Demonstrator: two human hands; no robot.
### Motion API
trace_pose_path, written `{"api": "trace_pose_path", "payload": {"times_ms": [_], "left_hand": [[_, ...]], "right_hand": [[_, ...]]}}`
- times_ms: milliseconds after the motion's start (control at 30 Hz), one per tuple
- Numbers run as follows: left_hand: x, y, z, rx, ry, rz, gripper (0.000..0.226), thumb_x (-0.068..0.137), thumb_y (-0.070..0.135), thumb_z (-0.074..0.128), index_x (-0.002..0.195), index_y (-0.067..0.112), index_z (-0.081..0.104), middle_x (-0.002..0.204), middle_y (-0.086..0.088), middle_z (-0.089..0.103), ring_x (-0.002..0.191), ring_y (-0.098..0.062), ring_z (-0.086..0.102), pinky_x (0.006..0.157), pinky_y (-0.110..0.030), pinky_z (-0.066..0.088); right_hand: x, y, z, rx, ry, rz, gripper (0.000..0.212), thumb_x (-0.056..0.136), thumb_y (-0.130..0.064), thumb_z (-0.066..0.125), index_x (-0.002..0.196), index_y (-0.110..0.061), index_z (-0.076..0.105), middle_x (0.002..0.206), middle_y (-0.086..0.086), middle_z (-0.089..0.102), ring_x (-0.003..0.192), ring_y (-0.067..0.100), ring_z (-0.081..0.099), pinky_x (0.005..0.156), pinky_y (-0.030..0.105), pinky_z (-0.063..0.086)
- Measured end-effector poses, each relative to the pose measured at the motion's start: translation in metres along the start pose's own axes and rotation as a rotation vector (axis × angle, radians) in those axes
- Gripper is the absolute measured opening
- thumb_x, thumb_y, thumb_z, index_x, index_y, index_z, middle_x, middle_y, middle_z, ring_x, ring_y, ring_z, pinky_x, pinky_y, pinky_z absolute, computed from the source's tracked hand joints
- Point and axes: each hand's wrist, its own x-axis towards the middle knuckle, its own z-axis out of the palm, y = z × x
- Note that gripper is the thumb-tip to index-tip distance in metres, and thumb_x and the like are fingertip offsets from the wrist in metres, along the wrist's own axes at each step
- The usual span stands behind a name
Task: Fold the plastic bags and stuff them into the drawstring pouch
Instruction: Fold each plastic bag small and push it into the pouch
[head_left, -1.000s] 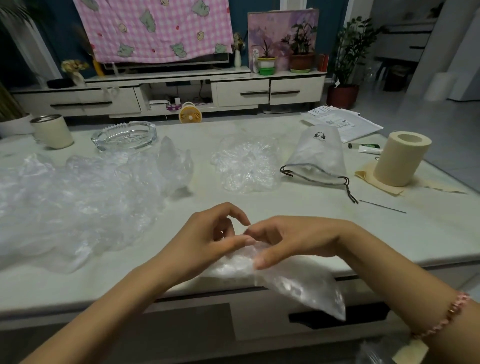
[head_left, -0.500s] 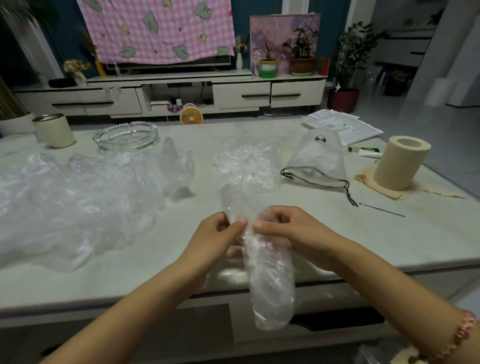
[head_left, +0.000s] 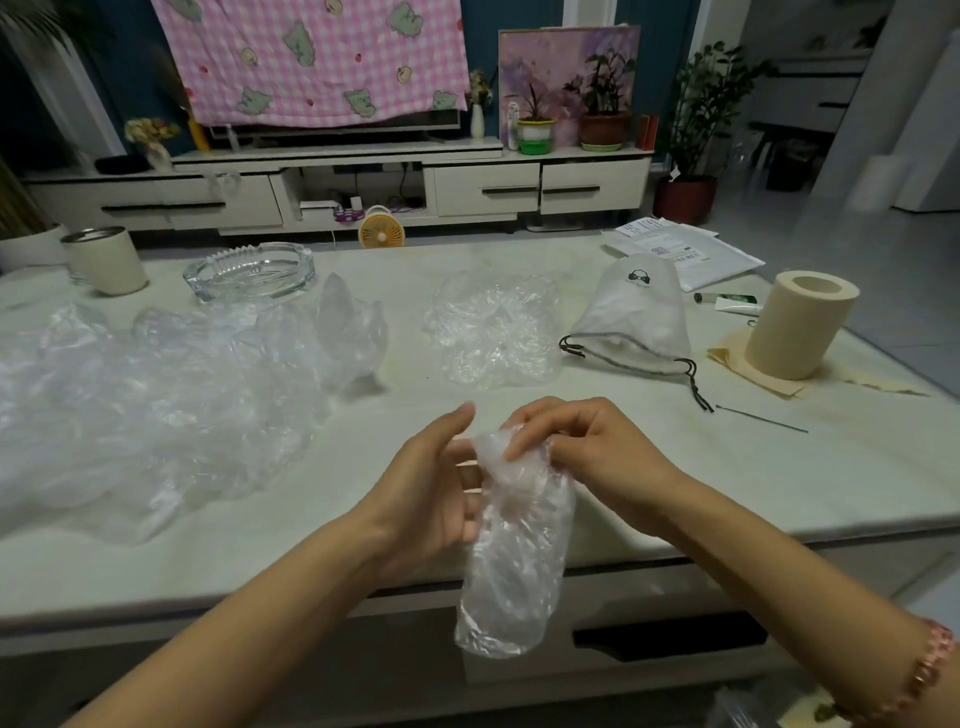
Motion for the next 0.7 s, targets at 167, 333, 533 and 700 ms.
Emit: {"api": "trace_pose_path", "payload": {"times_ms": [167,333,533,700], "left_hand": [[-0.003,-0.003,0.000,0.064,-0.095,-0.079,0.035,0.079,0.026,0.065,0.109,0.008,0.066,0.090,-0.011,0.067,0.071,-0.021,0.066,0.065,-0.030,0.053],[-0.001,0.001,-0.005,-0.033,0.070,-0.050,0.023,0.086,0.018,0.060,0.103,0.003,0.064,0.073,-0.009,0.066,0.059,-0.019,0.062,0.054,-0.026,0.052],[0.002,0.000,-0.001,0.021,0.210,0.067,0.032,0.090,0.013,0.058,0.115,-0.006,0.060,0.091,-0.020,0.067,0.079,-0.027,0.067,0.066,-0.032,0.056],[0.001,-0.001,0.001,0.101,0.262,0.156,0.009,0.092,0.007,0.053,0.092,0.001,0.060,0.071,-0.008,0.071,0.060,-0.014,0.067,0.054,-0.022,0.054]], "right_hand": [[0.001,0.003,-0.001,-0.039,0.048,-0.023,0.050,0.076,0.022,0.041,0.068,-0.016,0.073,0.081,-0.016,0.066,0.082,0.003,0.060,0.075,0.015,0.048],[-0.011,-0.004,-0.014,-0.466,0.136,-0.284,0.052,0.066,-0.009,0.053,0.114,-0.027,0.058,0.121,-0.008,0.056,0.110,0.006,0.049,0.094,0.014,0.037],[-0.022,0.018,0.015,-1.176,-0.023,-0.799,0.041,0.077,-0.021,0.052,0.117,-0.016,0.057,0.122,0.000,0.054,0.112,0.016,0.048,0.093,0.026,0.032],[-0.019,0.018,0.011,-0.635,-0.013,-0.492,0.015,0.082,-0.017,0.061,0.093,-0.016,0.071,0.091,-0.007,0.068,0.085,0.006,0.059,0.078,0.021,0.043]]}}
